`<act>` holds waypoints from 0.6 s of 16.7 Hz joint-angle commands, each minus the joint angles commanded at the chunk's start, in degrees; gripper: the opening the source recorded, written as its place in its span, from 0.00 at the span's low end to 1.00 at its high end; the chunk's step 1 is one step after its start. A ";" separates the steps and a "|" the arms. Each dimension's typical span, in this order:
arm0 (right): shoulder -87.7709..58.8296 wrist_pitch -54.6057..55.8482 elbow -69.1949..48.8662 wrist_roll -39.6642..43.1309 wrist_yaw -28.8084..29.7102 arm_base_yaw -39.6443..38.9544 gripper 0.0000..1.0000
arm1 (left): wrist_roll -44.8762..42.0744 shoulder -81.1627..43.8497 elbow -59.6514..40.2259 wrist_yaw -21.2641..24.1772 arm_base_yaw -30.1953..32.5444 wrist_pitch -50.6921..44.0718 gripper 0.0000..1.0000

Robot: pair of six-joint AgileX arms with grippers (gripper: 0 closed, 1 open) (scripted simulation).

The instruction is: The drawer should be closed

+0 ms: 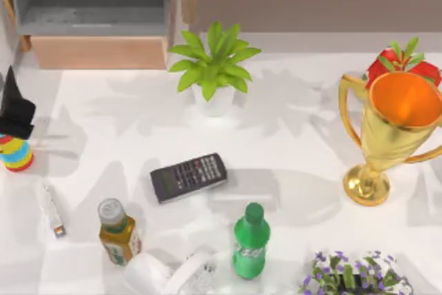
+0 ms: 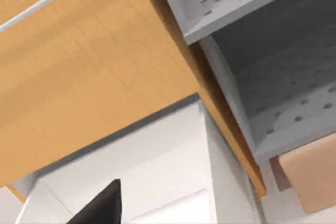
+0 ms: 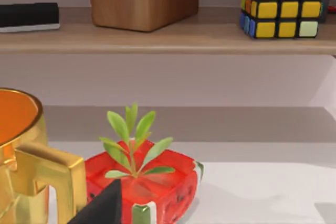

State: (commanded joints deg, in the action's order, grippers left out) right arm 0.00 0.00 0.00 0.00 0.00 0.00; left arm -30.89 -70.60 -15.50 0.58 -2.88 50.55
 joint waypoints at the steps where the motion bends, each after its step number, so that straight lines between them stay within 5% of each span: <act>1: 0.00 0.00 0.00 0.00 0.00 0.00 1.00 | -4.52 -2.94 0.14 3.36 -3.54 2.67 1.00; 10: 0.00 0.00 0.00 0.00 0.00 0.00 1.00 | -44.67 -31.30 -4.35 32.30 -30.55 27.46 1.00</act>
State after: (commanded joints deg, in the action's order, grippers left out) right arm 0.00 0.00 0.00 0.00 0.00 0.00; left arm -75.56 -101.90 -19.85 32.88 -33.43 78.02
